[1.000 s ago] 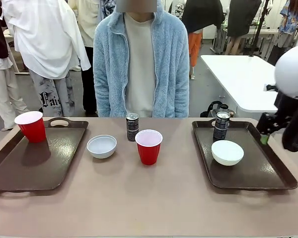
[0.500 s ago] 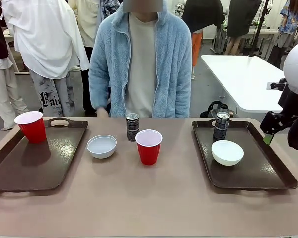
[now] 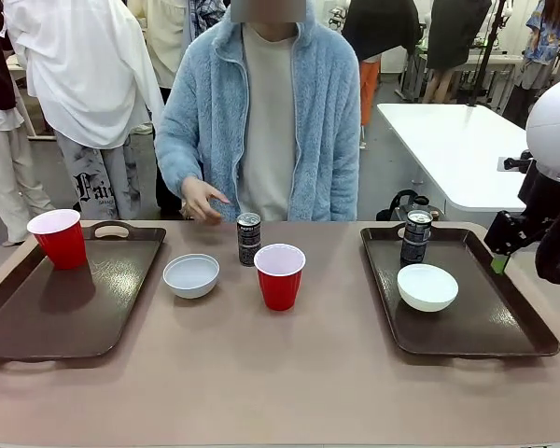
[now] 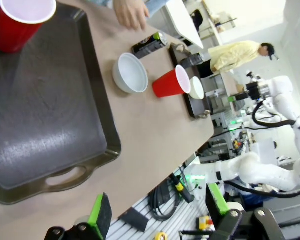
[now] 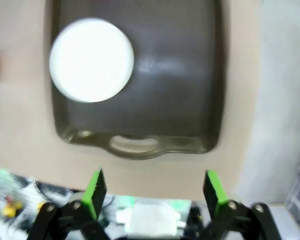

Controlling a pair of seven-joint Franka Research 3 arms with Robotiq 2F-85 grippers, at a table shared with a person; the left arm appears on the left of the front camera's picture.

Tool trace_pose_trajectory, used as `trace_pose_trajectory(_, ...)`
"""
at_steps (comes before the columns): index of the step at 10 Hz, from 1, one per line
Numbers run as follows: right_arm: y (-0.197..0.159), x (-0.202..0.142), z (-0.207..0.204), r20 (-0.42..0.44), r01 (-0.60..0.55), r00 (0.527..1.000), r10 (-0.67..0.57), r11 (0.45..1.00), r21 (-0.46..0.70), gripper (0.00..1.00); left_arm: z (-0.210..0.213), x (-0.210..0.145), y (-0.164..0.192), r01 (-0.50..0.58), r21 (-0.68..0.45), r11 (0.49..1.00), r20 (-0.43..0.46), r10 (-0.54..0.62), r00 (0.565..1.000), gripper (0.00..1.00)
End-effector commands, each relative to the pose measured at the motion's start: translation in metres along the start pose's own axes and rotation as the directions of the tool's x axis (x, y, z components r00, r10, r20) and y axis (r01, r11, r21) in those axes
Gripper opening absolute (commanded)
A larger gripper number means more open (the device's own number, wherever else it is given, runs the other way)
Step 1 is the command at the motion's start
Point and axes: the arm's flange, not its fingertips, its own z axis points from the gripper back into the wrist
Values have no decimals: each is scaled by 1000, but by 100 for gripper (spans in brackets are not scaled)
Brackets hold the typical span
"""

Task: Prepare tableware on both trays.
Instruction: Pick up a Picnic Bowl from the table and place it on a Handle tray.

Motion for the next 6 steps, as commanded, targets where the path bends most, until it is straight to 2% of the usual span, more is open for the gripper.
trace_pose_trajectory(1,-60,-7,18,-34,-122,987,156,874,471,100,1,0,-2,-5,-8,1000,6,5,1000,100)
trace_pose_trajectory(3,-119,-12,25,9,-126,985,172,685,717,100,1,0,-2,-5,-8,1000,6,5,1000,100)
trace_pose_trajectory(4,-151,-19,24,45,-131,987,156,604,786,100,1,0,-2,-5,-8,1000,6,5,1000,100)
trace_pose_trajectory(6,-200,-26,9,6,-53,994,108,444,894,100,1,0,-2,-5,-8,1000,6,5,1000,100)
